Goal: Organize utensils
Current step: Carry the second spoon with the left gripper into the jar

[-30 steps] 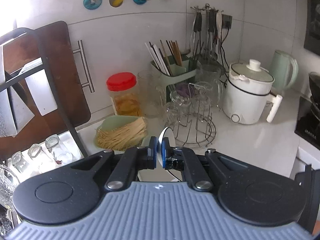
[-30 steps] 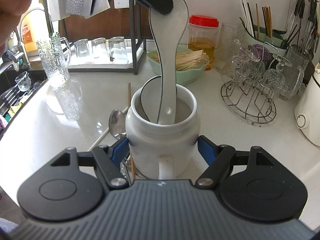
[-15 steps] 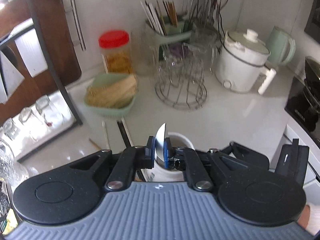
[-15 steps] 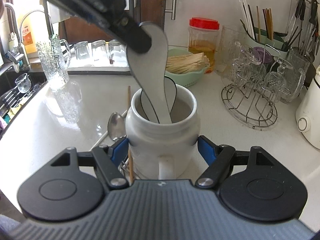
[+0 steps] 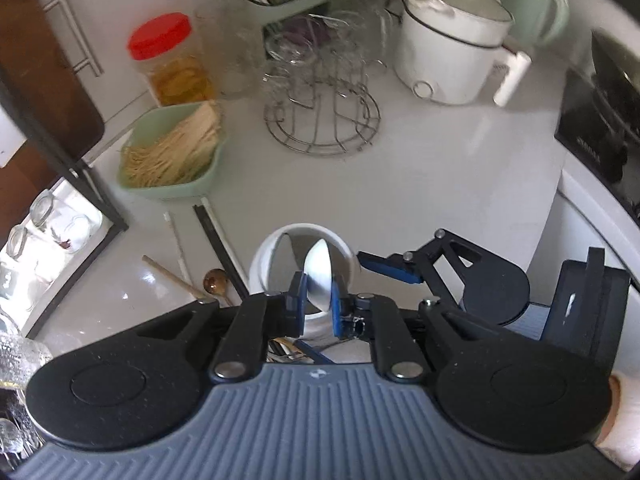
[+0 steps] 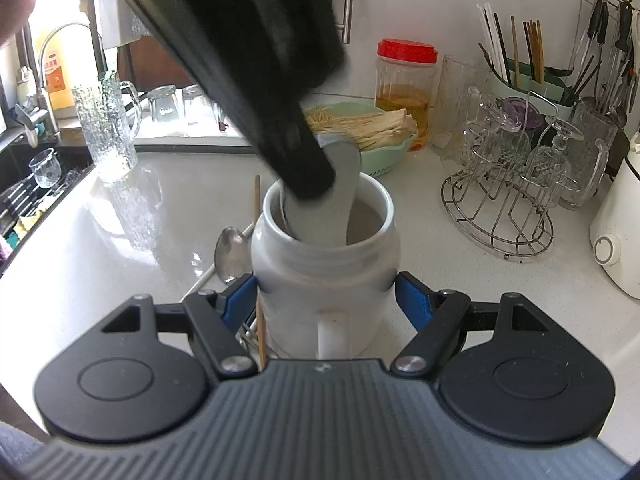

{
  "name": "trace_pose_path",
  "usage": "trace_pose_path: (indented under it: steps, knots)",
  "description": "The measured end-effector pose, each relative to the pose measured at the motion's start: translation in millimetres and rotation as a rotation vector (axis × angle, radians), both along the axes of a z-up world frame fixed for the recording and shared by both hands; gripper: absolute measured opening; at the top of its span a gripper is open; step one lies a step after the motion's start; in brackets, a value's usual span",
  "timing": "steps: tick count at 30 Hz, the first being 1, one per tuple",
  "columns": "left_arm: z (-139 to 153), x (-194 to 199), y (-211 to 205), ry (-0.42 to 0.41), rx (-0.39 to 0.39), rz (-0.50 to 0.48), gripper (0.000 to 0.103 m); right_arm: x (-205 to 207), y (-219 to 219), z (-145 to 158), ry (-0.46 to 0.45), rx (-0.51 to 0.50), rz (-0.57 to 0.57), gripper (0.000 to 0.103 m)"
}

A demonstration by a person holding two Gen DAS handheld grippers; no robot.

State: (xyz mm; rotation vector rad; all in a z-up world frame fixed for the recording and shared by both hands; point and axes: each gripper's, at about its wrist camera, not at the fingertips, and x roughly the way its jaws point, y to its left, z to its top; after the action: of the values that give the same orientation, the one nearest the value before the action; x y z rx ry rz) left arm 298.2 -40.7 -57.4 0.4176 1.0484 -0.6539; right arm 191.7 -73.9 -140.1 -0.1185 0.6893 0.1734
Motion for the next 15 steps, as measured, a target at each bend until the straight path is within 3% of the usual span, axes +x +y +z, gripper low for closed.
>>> trace_pose_path:
  steps: [15]
  knots:
    - [-16, 24, -13, 0.084, 0.024, 0.001, 0.015, -3, -2, -2, -0.014, -0.002, 0.013, 0.079]
